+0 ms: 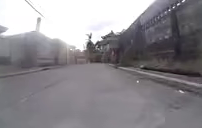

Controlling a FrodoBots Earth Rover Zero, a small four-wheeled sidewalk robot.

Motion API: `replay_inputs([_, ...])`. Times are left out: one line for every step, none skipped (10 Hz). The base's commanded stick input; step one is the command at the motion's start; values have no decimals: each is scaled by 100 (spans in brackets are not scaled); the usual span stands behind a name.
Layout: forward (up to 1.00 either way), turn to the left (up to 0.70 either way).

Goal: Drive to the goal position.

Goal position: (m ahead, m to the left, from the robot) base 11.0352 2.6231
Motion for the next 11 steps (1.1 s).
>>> replay_inputs([100, 0])
replay_inputs([100, 0])
replay_inputs([100, 0])
replay_inputs([100, 0])
replay_inputs([100, 0])
replay_inputs([100, 0])
replay_inputs([100, -12])
replay_inputs([100, -29])
replay_inputs([100, -40])
replay_inputs([100, -40])
replay_inputs([100, -7])
